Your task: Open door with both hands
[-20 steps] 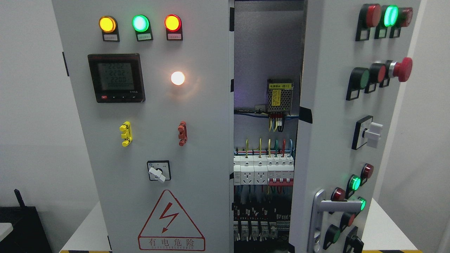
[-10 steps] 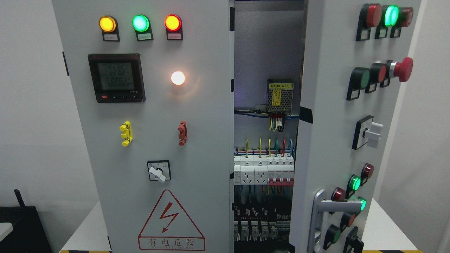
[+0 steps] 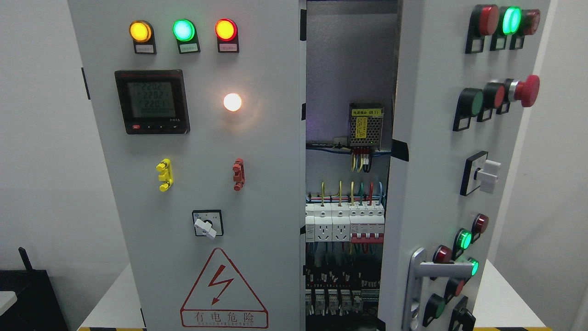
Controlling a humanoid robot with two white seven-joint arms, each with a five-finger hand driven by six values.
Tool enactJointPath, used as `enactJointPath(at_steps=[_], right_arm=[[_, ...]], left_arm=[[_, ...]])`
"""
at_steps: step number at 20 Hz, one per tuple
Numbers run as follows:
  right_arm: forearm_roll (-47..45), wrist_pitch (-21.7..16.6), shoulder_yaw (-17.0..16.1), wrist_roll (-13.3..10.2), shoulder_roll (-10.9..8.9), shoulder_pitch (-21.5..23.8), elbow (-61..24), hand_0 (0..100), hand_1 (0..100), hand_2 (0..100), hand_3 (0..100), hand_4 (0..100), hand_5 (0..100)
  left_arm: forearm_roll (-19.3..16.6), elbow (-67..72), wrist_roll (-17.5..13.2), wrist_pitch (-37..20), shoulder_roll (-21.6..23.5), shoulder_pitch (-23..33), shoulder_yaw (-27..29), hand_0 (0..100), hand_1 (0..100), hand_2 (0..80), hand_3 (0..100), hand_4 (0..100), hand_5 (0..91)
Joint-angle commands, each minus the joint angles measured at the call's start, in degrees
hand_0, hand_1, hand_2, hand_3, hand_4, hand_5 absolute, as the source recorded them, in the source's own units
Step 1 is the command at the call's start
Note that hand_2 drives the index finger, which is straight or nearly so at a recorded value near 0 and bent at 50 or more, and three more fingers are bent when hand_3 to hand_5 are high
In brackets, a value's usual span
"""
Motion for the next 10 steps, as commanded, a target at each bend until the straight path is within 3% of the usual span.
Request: enactJointPath(at_steps=[1, 5, 10], right_arm=[[0.0, 0.0, 0.0, 0.0, 0.00, 0.0, 0.0, 11, 0, 0, 0, 0, 0], [0.1, 0.0, 0.0, 0.0, 0.00, 0.0, 0.0, 11, 0, 0, 0, 0, 0], [0.0, 0.0, 0.0, 0.0, 0.00, 0.0, 0.0, 11, 0, 0, 0, 0, 0]], left_arm=[[6.4, -2.7, -3.3, 0.3, 9.2, -1.4, 10.6, 0, 0, 0.0, 0, 3, 0.0], [10.0, -1.6, -5.9, 0.4, 14.4, -1.8, 12.2, 0, 0, 0.0, 0, 3, 0.0], [14.8, -0.3, -6.1, 0.4, 20.7, -1.8, 13.0, 0, 0, 0.0, 0, 3, 0.0]])
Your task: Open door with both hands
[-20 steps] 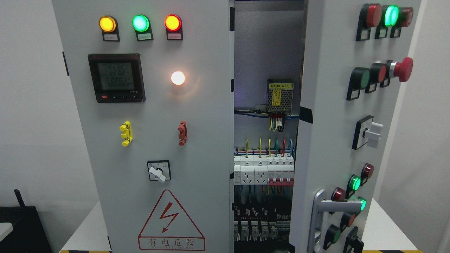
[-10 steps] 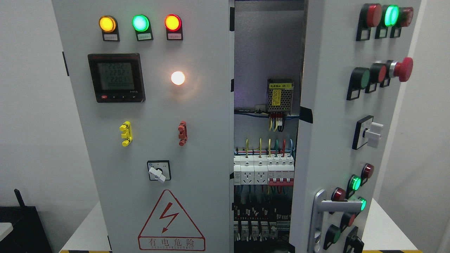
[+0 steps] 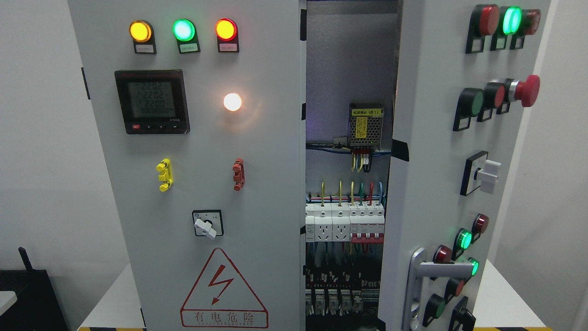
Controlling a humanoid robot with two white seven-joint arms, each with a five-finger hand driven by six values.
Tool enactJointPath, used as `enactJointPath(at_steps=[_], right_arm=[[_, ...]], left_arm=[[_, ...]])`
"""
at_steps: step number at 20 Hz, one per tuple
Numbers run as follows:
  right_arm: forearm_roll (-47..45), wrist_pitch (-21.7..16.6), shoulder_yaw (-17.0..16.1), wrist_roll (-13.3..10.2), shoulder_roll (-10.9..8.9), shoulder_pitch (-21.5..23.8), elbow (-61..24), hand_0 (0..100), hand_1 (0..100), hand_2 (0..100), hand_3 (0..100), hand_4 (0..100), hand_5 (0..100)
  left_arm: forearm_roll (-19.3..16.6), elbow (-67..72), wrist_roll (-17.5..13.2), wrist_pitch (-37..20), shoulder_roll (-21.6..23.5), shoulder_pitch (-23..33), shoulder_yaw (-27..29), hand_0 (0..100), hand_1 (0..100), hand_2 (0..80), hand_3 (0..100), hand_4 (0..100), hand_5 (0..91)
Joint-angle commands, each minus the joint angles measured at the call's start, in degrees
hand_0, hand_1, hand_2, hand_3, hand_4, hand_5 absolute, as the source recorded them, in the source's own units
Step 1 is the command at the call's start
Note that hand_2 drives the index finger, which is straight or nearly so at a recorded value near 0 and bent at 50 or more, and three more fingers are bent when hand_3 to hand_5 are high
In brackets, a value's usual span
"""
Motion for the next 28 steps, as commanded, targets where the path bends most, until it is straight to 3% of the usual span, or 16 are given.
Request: enactJointPath(at_steps=[1, 18, 25, 28], right_arm=[[0.0, 0.0, 0.0, 0.0, 0.00, 0.0, 0.0, 11, 0, 0, 0, 0, 0], [0.0, 0.0, 0.0, 0.0, 0.00, 0.0, 0.0, 11, 0, 0, 0, 0, 0], [0.0, 0.0, 0.0, 0.0, 0.00, 0.0, 0.0, 11, 0, 0, 0, 0, 0], [0.0, 0.0, 0.0, 0.0, 0.00, 0.0, 0.0, 11, 0, 0, 0, 0, 0]], left_arm=[[5.4, 1.0, -0.4, 0.1, 12.1, -0.6, 5.6, 0, 0, 0.0, 0, 3, 0.0], [7.0, 1.1, -0.6, 0.4, 18.6, -3.5, 4.3, 0, 0, 0.0, 0, 3, 0.0], [6.8, 2.6, -0.6, 0.9, 21.8, -18.4, -9.2, 0, 0, 0.0, 0, 3, 0.0], [6.4, 3.6, -0.6, 4.8, 22.8, -25.7, -15.8, 0, 0, 0.0, 0, 3, 0.0]])
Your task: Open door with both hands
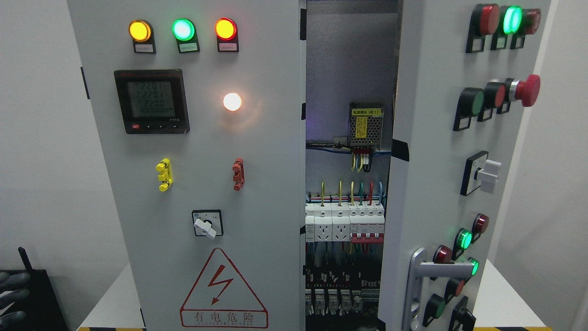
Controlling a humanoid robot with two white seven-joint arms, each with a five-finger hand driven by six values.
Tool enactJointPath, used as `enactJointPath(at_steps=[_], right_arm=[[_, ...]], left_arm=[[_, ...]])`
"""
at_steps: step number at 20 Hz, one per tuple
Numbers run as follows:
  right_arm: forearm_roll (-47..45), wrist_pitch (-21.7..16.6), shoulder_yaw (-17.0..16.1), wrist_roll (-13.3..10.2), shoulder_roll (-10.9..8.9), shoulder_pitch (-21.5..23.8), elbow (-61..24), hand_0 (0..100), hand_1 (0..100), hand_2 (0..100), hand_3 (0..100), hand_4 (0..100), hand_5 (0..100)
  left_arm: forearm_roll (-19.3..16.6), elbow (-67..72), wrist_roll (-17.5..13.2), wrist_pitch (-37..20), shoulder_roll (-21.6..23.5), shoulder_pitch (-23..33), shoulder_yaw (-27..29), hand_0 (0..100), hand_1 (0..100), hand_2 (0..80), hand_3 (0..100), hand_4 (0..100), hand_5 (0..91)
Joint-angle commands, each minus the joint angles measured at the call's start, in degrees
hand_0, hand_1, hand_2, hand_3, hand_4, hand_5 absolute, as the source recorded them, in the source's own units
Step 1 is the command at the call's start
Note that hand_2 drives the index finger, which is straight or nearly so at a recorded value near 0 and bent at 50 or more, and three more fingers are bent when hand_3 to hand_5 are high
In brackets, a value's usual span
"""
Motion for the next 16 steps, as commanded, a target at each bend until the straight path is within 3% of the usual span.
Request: enactJointPath(at_steps=[1, 10, 16], right_arm=[[0.0, 0.0, 0.0, 0.0, 0.00, 0.0, 0.0, 11, 0, 0, 0, 0, 0], [0.0, 0.0, 0.0, 0.0, 0.00, 0.0, 0.0, 11, 0, 0, 0, 0, 0], [0.0, 0.0, 0.0, 0.0, 0.00, 0.0, 0.0, 11, 0, 0, 0, 0, 0]], left_arm=[[-0.4, 1.9, 0.1, 3.1, 5.0, -12.7, -14.8, 0, 0, 0.0, 0, 3, 0.0], [-2.7, 2.7, 0.2, 4.2, 6.1, -37.4, -37.5, 0, 0, 0.0, 0, 3, 0.0], [-2.5, 3.8, 0.2, 14.5, 5.8, -52.6, -47.0, 0, 0, 0.0, 0, 3, 0.0]])
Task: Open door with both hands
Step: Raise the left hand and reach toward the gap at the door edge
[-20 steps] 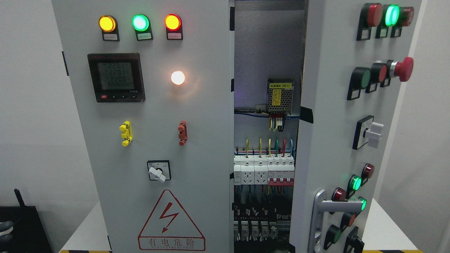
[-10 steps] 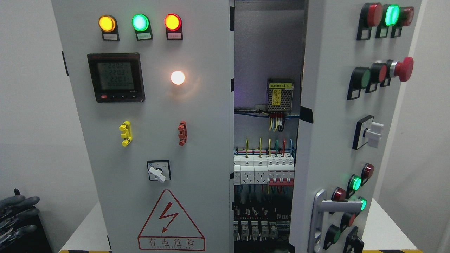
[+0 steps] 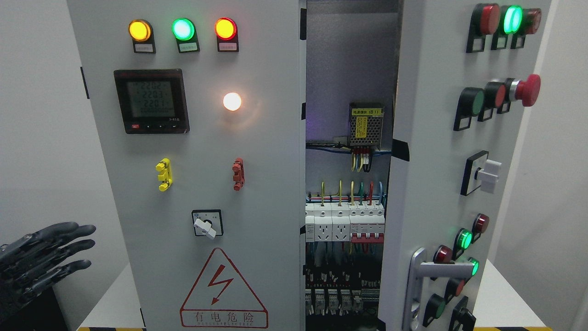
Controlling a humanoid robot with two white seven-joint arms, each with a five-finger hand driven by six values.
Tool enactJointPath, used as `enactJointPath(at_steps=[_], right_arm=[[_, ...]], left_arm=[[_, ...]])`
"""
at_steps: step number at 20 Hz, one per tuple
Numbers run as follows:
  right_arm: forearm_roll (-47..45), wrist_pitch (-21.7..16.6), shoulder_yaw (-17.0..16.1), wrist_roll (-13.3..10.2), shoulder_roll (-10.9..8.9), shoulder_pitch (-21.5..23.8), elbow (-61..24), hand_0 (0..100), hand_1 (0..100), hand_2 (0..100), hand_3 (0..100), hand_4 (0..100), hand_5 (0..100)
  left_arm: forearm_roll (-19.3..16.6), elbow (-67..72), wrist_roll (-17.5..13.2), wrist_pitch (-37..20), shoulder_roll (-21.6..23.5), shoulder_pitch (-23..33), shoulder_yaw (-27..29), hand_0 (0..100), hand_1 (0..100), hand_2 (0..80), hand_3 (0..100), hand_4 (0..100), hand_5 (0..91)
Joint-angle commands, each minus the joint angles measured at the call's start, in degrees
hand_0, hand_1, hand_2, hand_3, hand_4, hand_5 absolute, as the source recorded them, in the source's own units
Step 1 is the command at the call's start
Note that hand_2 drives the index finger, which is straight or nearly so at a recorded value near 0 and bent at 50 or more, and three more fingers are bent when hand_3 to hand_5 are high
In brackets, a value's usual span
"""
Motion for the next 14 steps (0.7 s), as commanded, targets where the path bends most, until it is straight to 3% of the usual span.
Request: enactJointPath(at_steps=[1, 3, 7, 11, 14], right_arm=[[0.0, 0.0, 0.0, 0.0, 0.00, 0.0, 0.0, 11, 0, 0, 0, 0, 0], [0.0, 0.0, 0.0, 0.0, 0.00, 0.0, 0.0, 11, 0, 0, 0, 0, 0], [0.0, 0.0, 0.0, 0.0, 0.00, 0.0, 0.0, 11, 0, 0, 0, 0, 0], [0.0, 0.0, 0.0, 0.0, 0.00, 0.0, 0.0, 11, 0, 0, 0, 0, 0], [0.0, 0.0, 0.0, 0.0, 0.00, 0.0, 0.0, 11, 0, 0, 0, 0, 0]], left_arm=[[-0.3, 1.8, 0.0, 4.8, 0.7, -17.5, -22.8, 0, 0, 0.0, 0, 3, 0.0], [-0.4, 3.0, 0.2, 4.9, 0.1, -25.8, -30.7, 0, 0, 0.0, 0, 3, 0.0], [-0.4, 4.2, 0.3, 5.8, -1.6, -35.2, -39.9, 0, 0, 0.0, 0, 3, 0.0], [0.8, 7.4, 0.3, 8.7, -3.3, -55.0, -58.9, 0, 0, 0.0, 0, 3, 0.0], [3.5, 7.5, 0.3, 8.6, -4.3, -61.4, -65.7, 0, 0, 0.0, 0, 3, 0.0]])
